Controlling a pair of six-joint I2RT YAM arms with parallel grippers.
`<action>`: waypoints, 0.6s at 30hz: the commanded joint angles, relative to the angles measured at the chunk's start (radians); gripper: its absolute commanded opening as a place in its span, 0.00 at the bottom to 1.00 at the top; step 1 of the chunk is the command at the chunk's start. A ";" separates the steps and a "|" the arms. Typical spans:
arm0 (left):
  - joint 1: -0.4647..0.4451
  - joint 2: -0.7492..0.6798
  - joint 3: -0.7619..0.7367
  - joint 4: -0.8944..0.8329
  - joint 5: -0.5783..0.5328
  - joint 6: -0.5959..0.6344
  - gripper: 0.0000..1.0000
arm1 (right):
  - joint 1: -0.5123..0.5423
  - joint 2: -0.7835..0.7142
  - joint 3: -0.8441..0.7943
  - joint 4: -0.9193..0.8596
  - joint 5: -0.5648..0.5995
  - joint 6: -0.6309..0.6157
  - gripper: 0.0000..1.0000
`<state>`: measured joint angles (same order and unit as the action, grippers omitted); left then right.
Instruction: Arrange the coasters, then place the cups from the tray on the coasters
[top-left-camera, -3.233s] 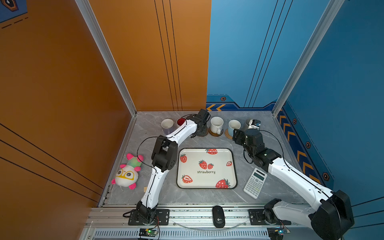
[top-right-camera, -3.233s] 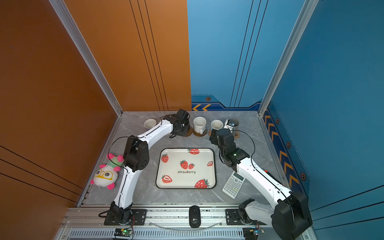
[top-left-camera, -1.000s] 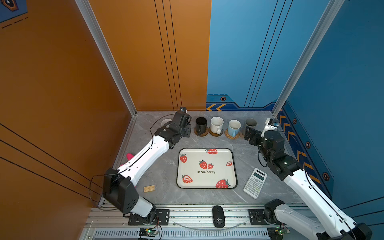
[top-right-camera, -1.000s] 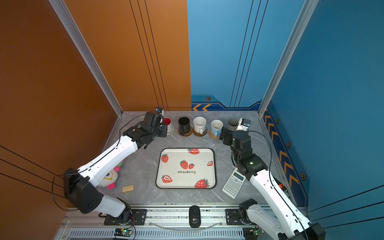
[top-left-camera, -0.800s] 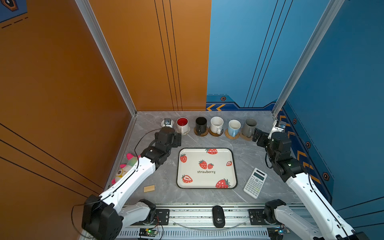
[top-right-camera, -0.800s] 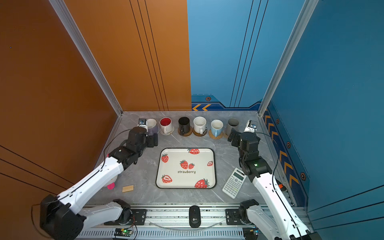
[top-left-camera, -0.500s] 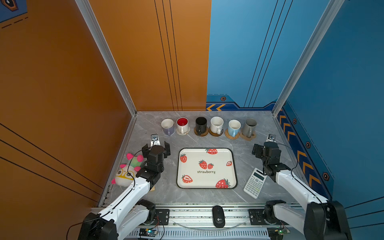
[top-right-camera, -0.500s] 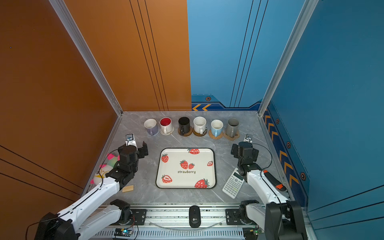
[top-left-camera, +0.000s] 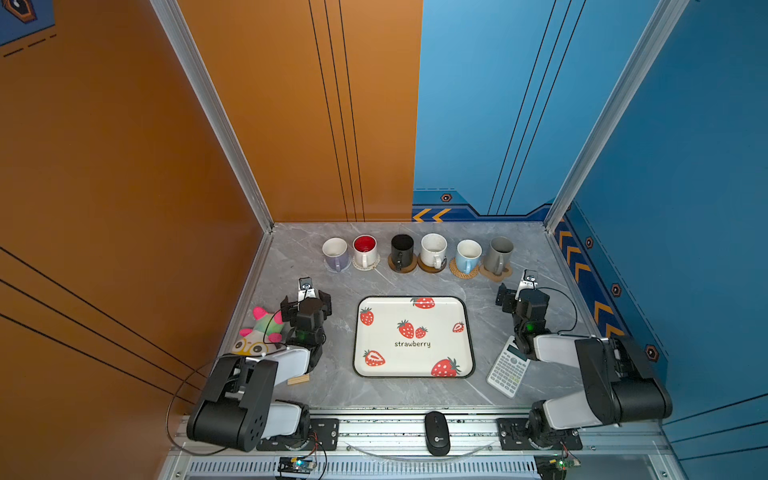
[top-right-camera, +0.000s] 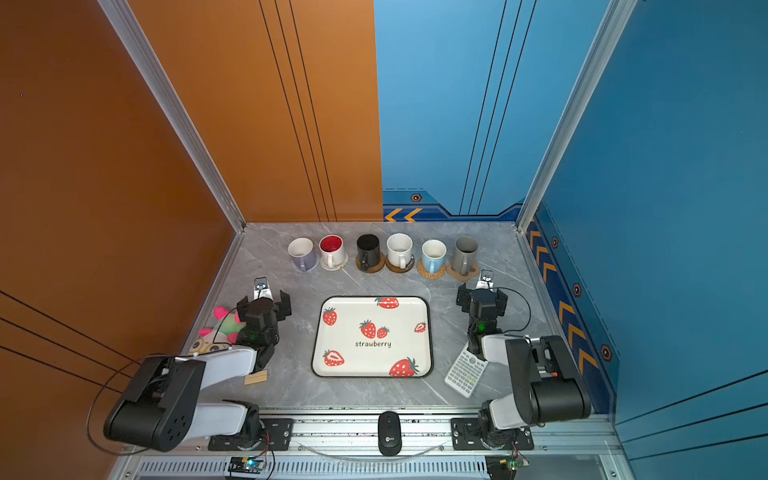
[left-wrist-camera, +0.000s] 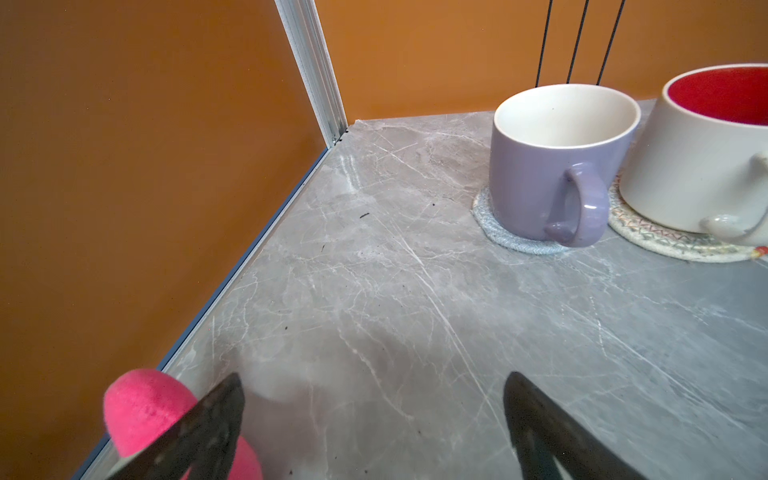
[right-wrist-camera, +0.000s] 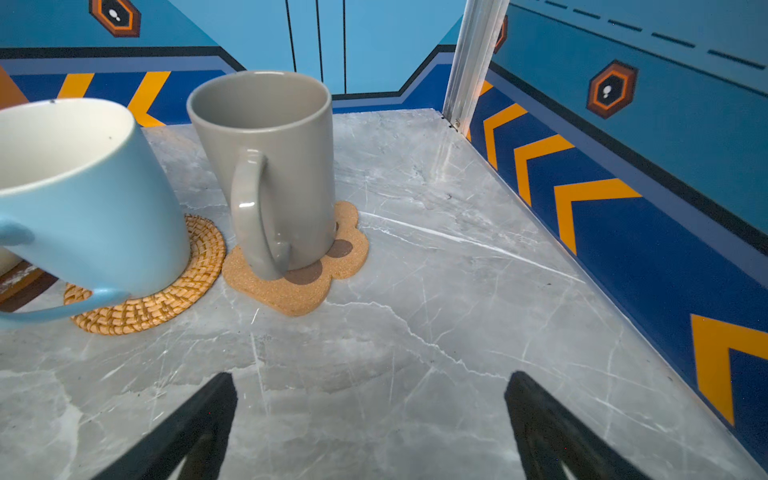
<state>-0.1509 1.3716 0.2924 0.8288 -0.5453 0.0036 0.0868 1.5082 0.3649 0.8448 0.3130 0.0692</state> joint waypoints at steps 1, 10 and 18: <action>0.029 0.058 -0.031 0.208 0.086 0.006 0.98 | 0.001 0.039 -0.026 0.132 -0.030 -0.029 1.00; 0.040 0.210 -0.056 0.400 0.185 0.028 0.98 | -0.028 0.038 -0.005 0.092 -0.073 -0.008 1.00; 0.060 0.201 0.061 0.167 0.173 0.001 0.98 | -0.037 0.039 -0.002 0.088 -0.084 0.000 1.00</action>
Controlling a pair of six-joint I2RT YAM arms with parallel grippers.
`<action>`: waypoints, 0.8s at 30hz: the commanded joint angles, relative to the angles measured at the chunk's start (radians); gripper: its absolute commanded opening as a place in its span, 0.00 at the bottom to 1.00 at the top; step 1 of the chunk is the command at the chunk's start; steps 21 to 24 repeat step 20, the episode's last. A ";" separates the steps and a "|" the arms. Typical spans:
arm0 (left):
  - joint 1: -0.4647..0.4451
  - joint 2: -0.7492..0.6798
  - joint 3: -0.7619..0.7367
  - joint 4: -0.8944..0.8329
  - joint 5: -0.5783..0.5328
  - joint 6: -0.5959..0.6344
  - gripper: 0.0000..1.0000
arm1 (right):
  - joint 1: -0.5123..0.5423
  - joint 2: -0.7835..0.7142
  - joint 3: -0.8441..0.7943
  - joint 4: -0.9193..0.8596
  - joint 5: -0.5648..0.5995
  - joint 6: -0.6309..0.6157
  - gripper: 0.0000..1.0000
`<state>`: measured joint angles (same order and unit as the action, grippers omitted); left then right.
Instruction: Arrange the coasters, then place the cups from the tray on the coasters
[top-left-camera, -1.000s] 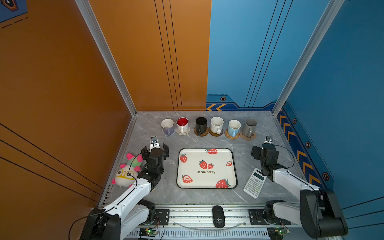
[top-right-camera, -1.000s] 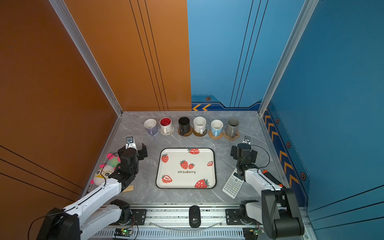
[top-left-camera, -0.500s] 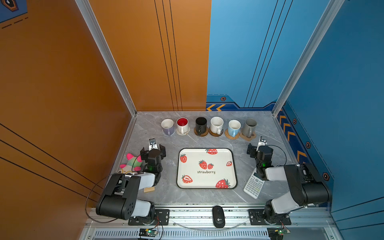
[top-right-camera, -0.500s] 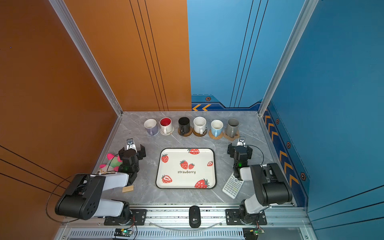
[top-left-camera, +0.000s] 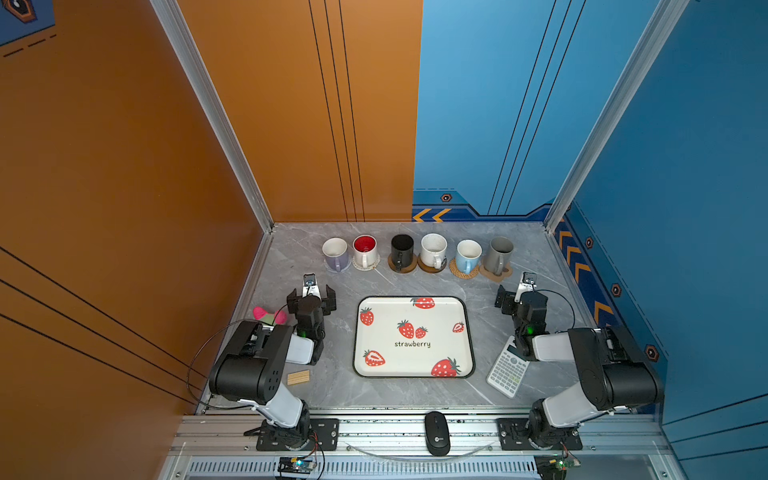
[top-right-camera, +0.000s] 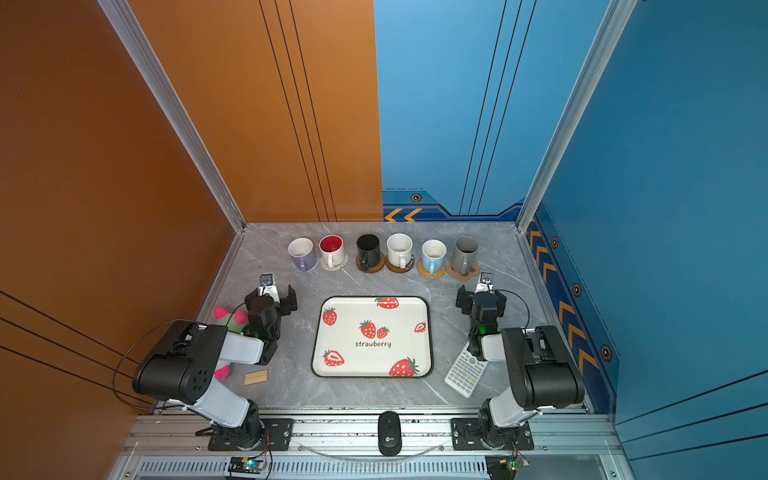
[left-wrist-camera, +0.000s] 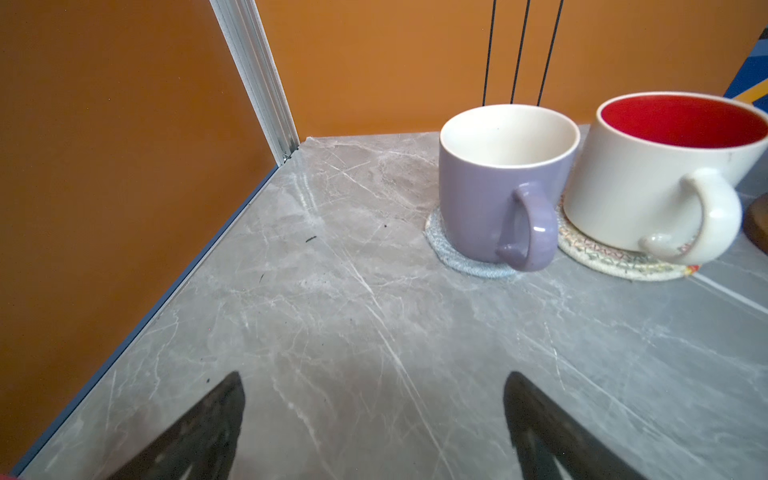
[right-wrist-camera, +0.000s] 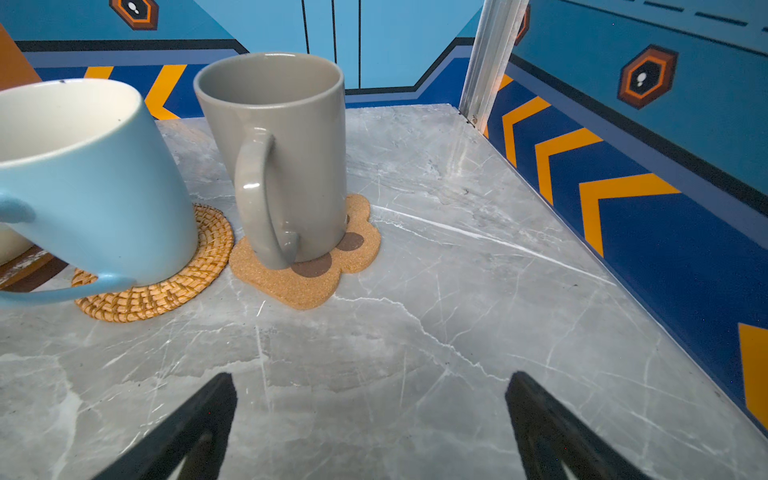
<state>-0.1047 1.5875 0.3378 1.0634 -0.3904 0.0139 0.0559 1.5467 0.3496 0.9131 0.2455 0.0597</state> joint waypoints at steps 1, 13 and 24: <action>0.014 -0.016 0.016 -0.068 0.018 -0.010 0.98 | -0.007 0.000 0.014 0.020 -0.016 0.009 1.00; 0.014 -0.017 0.016 -0.069 0.018 -0.010 0.98 | -0.016 -0.002 0.018 0.007 -0.040 0.013 1.00; 0.013 -0.017 0.016 -0.069 0.018 -0.011 0.98 | -0.006 -0.001 0.014 0.016 -0.022 0.007 1.00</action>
